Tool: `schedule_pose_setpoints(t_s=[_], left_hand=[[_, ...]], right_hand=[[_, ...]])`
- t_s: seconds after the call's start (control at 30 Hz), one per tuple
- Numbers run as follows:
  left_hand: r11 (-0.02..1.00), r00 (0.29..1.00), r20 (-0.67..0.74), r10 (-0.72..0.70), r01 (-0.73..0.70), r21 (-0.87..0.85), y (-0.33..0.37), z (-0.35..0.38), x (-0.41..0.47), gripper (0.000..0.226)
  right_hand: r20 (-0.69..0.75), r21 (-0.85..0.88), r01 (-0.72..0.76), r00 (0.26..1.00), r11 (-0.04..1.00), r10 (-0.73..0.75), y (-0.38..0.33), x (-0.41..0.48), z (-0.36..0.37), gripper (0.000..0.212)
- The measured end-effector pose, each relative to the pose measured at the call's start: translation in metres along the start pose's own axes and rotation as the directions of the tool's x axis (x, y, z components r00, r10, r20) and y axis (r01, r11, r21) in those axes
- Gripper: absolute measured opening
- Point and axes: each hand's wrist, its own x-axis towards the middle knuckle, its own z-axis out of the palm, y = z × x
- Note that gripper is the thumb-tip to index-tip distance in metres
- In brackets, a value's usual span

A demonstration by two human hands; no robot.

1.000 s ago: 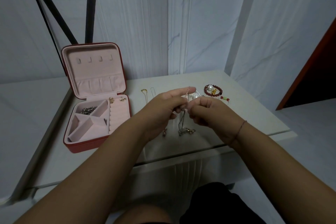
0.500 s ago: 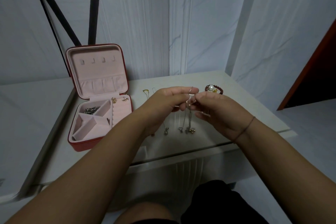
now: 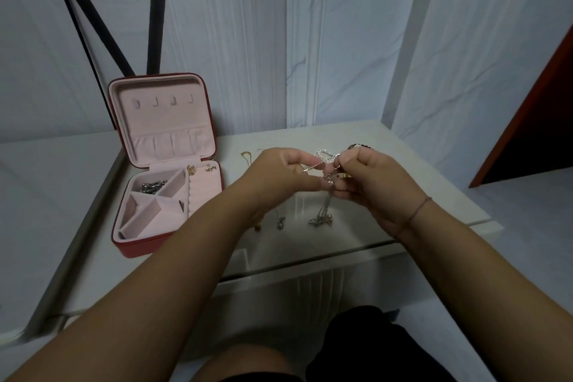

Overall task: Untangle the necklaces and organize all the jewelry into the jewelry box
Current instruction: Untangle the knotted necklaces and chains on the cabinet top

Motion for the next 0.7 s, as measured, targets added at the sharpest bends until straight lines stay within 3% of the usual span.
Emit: schedule_pose_setpoints(t_s=[0.13, 0.33, 0.43, 0.53, 0.63, 0.7], left_hand=[[0.984, 0.998, -0.058, 0.038, -0.028, 0.174, 0.003, 0.002, 0.001, 0.014], [0.990, 0.997, -0.078, 0.030, -0.019, 0.142, -0.002, -0.002, 0.000, 0.012], [0.997, 0.994, -0.104, 0.030, -0.022, 0.076, -0.005, 0.000, -0.001, 0.013], [0.997, 0.993, -0.111, 0.039, -0.032, 0.067, -0.005, 0.002, -0.001, 0.013], [0.996, 0.996, -0.080, 0.030, -0.023, 0.090, -0.002, 0.001, -0.001, 0.016], [0.996, 0.999, -0.050, -0.011, 0.015, 0.083, -0.001, -0.002, -0.001, 0.024]], right_hand=[[-0.088, -0.279, 0.129, 0.983, 0.952, -0.159, 0.007, 0.002, -0.001, 0.021], [-0.056, -0.512, 0.207, 0.960, 0.834, -0.273, 0.012, 0.002, -0.002, 0.025], [-0.075, -0.399, 0.162, 0.975, 0.903, -0.208, 0.013, 0.001, 0.000, 0.023], [-0.029, -0.131, 0.076, 0.996, 0.988, -0.080, 0.011, 0.000, 0.005, 0.029], [-0.012, 0.164, 0.009, 1.000, 0.986, -0.007, 0.006, 0.003, 0.005, 0.033], [-0.018, 0.223, -0.005, 1.000, 0.975, 0.009, 0.005, 0.005, 0.003, 0.032]])
